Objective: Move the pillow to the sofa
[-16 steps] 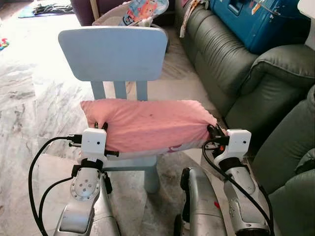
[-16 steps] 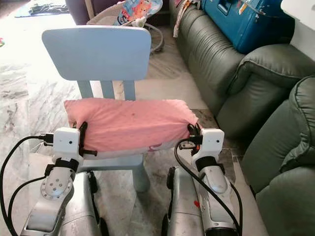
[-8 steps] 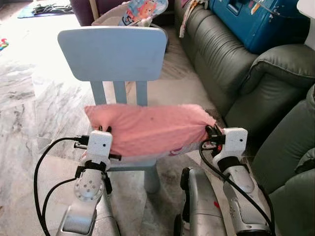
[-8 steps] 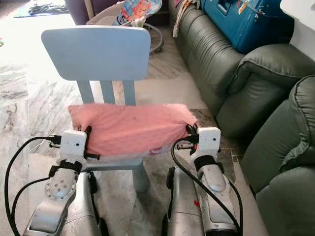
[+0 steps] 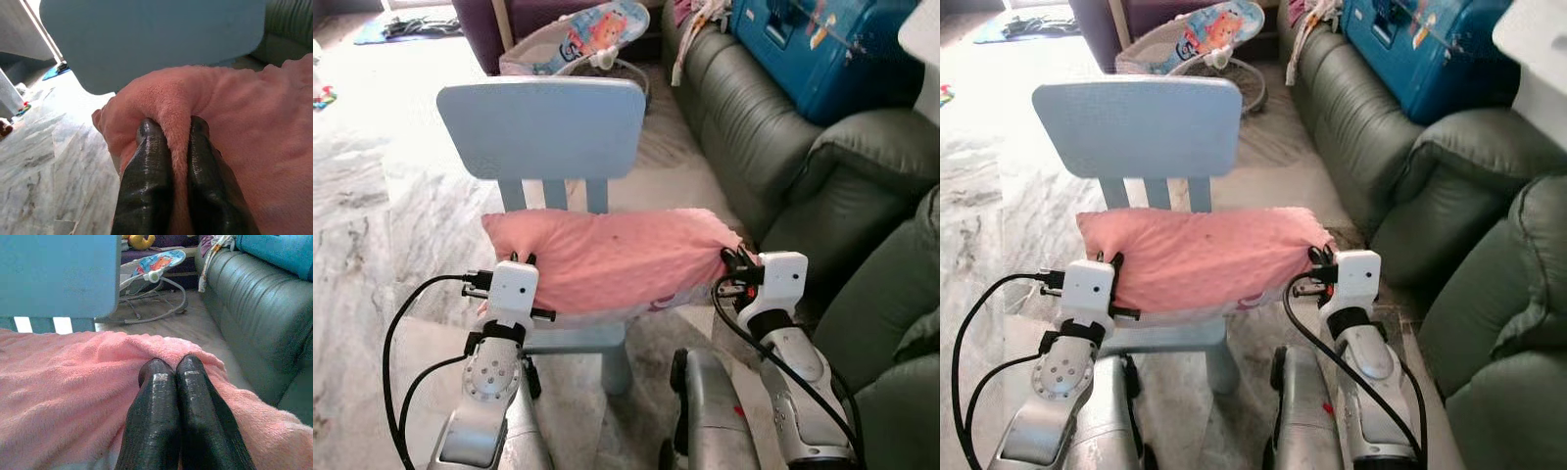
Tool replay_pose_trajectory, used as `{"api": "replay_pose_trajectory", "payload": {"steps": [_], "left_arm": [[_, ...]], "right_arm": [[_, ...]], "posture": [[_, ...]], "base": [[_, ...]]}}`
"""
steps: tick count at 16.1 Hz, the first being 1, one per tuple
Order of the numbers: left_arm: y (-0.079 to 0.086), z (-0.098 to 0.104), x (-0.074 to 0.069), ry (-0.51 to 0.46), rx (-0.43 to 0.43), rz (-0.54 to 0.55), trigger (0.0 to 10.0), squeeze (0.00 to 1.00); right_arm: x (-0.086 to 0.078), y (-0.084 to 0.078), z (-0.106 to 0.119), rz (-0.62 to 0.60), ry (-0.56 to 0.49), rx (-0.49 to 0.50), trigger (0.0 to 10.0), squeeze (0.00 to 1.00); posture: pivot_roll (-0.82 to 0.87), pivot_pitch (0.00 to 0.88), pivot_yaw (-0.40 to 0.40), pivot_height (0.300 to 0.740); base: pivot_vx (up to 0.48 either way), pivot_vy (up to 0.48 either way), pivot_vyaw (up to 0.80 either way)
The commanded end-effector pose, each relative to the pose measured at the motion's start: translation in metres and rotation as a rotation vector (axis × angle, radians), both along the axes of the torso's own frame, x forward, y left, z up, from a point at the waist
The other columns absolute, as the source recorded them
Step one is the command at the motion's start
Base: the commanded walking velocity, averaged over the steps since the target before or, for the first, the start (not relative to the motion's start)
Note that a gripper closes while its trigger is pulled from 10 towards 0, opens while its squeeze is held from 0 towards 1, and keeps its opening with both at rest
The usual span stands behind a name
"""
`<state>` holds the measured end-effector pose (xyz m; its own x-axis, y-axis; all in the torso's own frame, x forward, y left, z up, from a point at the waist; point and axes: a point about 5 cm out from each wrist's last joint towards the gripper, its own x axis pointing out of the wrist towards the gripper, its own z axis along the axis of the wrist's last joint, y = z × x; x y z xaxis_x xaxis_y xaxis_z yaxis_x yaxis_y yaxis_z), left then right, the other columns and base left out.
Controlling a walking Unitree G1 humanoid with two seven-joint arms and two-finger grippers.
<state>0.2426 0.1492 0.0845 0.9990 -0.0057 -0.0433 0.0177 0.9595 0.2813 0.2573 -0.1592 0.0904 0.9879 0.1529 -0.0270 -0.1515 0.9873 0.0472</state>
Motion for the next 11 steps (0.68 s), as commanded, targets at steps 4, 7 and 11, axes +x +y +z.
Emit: {"api": "replay_pose_trajectory", "payload": {"steps": [4,7,11], "left_arm": [[-0.002,0.007,0.009,-0.029,0.001,0.008,10.0,0.00],[-0.002,0.004,0.013,-0.007,-0.003,0.030,10.0,0.00],[-0.011,0.004,0.017,0.004,-0.036,0.003,10.0,0.00]], "right_arm": [[0.006,0.001,0.013,0.006,-0.047,-0.001,10.0,0.00],[0.007,0.001,0.015,0.003,-0.054,-0.004,10.0,0.00],[0.009,-0.001,0.018,-0.002,-0.063,-0.010,10.0,0.00]], "posture": [[0.01,0.000,-0.043,0.644],[0.00,0.000,-0.043,0.678],[0.00,0.000,-0.044,0.727]], "base": [[0.000,0.000,0.00],[0.000,0.000,0.00],[0.000,0.000,0.00]]}}
